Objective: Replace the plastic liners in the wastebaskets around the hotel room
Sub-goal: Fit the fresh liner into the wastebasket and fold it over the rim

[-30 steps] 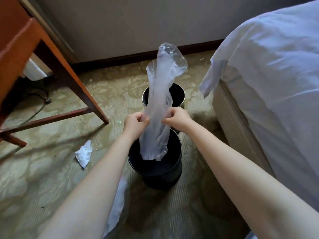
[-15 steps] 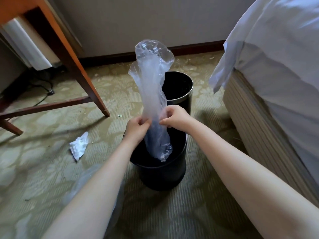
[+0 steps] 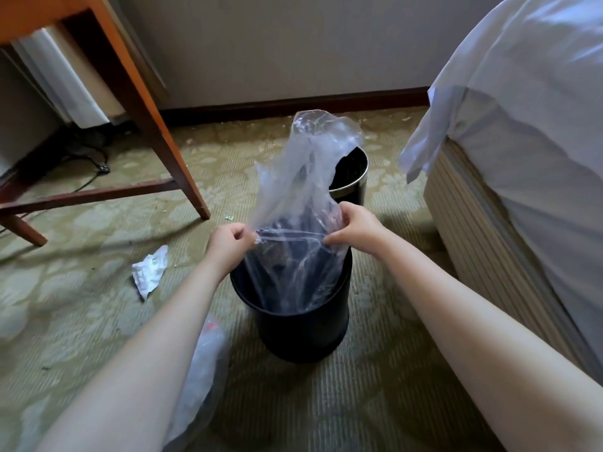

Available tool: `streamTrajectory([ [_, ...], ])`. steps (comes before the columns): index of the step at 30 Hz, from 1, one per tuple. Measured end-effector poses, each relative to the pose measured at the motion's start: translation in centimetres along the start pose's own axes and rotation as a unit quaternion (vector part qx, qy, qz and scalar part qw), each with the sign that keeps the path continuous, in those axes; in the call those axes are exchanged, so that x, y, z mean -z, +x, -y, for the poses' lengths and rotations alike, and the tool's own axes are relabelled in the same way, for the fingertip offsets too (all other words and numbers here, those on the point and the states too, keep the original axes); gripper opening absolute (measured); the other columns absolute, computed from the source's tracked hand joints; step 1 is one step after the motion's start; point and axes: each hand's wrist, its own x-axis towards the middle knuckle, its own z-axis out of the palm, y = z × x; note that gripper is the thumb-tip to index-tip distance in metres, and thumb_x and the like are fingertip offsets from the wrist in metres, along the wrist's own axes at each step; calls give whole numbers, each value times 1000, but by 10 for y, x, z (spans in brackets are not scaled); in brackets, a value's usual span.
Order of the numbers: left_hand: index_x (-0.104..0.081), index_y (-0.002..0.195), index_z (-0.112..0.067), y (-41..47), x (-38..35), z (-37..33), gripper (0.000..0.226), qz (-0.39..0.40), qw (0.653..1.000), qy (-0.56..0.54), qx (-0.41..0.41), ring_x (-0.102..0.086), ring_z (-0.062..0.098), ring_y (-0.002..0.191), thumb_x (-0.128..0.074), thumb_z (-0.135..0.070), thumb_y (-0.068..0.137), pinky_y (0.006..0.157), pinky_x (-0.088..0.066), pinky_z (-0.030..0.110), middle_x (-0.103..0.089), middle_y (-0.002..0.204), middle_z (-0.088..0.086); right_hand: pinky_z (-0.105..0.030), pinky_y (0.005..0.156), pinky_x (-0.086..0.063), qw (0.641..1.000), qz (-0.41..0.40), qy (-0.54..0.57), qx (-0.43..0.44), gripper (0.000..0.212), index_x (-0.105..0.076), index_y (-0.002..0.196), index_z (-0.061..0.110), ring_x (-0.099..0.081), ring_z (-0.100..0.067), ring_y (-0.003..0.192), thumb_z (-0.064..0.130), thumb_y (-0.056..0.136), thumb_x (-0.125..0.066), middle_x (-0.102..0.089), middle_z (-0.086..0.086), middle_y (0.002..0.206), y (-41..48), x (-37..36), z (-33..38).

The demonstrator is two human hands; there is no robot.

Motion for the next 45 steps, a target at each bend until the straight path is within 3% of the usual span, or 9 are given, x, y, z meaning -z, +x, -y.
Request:
streamTrajectory([
  [6,-58,108,-16,-2,-21,-32,34,65,994,-90,-12,-63,14,92,-75,-22,80,83,-50,31,-66,103,-1,-35,84,-54,991,4,129,32,22,-65,91,19,-65,-16,88,7,76,-77,-70,-1,92,1,-4,25],
  [11,-66,81,-13,2,-25,-40,11,8,998,-52,-26,-55,18,62,-63,-21,90,64,-44,29,-60,65,-3,-23,72,-52,991,3,132,-11,27,-65,97,18,-64,-9,80,5,76,-78,-68,6,87,-1,-3,16],
  [19,-60,81,-14,-2,-3,-26,11,-28,997,-66,22,-58,25,85,-71,-18,82,77,-44,33,-60,83,3,-20,60,-41,989,-2,138,-44,29,-50,79,14,-52,-11,66,8,76,-79,-53,2,73,-3,19,-2],
  [25,-64,113,-18,-5,-18,-61,65,-2,986,-165,-6,-64,18,102,-74,-60,65,91,-50,35,-68,110,-1,-30,79,-53,953,42,296,-36,51,-60,119,14,-69,-16,95,24,75,-83,-70,-2,105,0,9,20],
  [29,-64,94,-4,-9,-21,-64,36,-68,986,-153,-16,-60,20,83,-68,-38,85,77,-45,31,-65,87,6,-20,60,-48,963,-23,269,-24,11,-71,81,14,-63,-10,65,20,79,-79,-68,-2,77,2,2,22],
  [35,-41,68,-17,-10,-5,-37,36,-123,989,-75,27,-37,16,61,-59,-37,92,59,-32,31,-38,67,3,-27,64,-46,965,-82,235,-81,28,-54,69,11,-53,-14,62,21,84,-75,-55,-2,66,-5,17,-6],
  [38,-61,104,-1,-11,-6,-39,35,-118,990,-79,17,-52,19,75,-59,-34,93,76,-44,38,-56,81,6,-24,63,-41,963,-103,237,-79,33,-47,68,15,-53,-9,65,20,82,-77,-53,2,69,-7,22,-6],
  [41,-47,133,-4,-16,-16,-53,53,-83,994,-66,-6,-51,23,117,-59,-36,92,92,-38,28,-55,128,7,-25,66,-45,958,-83,264,-77,43,-60,102,11,-61,-14,82,29,73,-85,-63,2,89,-3,18,6],
  [45,-56,78,-15,-14,-26,-58,22,-36,998,-42,-38,-50,17,66,-57,-31,94,58,-38,25,-54,71,-2,-26,64,-46,966,-129,214,-68,24,-60,88,13,-58,-16,71,29,82,-77,-61,-1,79,2,1,20],
])
